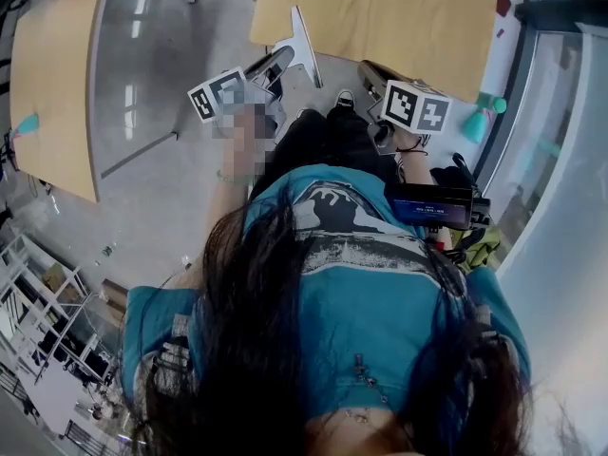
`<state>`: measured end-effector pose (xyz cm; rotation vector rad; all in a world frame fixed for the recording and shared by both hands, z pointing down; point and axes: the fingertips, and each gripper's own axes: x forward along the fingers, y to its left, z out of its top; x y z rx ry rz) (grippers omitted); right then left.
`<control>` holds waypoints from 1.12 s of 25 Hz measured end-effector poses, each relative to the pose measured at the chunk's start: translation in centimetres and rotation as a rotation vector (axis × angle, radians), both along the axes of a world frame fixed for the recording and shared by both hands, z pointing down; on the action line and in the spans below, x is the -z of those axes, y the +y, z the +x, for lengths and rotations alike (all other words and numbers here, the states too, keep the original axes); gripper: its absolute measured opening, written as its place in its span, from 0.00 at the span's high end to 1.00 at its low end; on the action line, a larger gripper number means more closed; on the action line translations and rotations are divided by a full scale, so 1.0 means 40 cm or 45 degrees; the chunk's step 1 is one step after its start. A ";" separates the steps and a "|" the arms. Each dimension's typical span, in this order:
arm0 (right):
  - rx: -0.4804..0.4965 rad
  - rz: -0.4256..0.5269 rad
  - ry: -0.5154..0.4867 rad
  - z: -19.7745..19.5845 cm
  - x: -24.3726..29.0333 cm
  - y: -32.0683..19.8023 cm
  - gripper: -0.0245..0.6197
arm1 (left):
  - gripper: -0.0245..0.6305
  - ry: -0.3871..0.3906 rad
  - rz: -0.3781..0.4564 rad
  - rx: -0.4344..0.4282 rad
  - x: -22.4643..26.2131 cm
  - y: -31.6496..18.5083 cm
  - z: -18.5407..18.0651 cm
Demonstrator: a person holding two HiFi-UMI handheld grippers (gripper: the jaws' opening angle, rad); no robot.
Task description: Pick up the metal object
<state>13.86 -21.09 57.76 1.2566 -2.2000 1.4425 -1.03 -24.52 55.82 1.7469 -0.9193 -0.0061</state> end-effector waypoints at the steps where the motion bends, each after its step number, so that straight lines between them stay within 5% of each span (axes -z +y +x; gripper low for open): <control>1: -0.003 -0.002 0.007 -0.003 -0.001 -0.001 0.93 | 0.84 0.005 0.000 -0.001 -0.001 0.002 -0.006; 11: -0.008 0.014 0.096 -0.157 0.020 0.044 0.93 | 0.84 0.028 0.043 -0.105 0.008 0.083 -0.131; 22: -0.259 0.033 0.054 -0.372 0.065 0.213 0.93 | 0.84 0.028 0.057 -0.409 0.026 0.233 -0.276; 28: -0.353 0.018 0.062 -0.411 0.073 0.310 0.93 | 0.84 0.047 0.018 -0.492 0.015 0.298 -0.314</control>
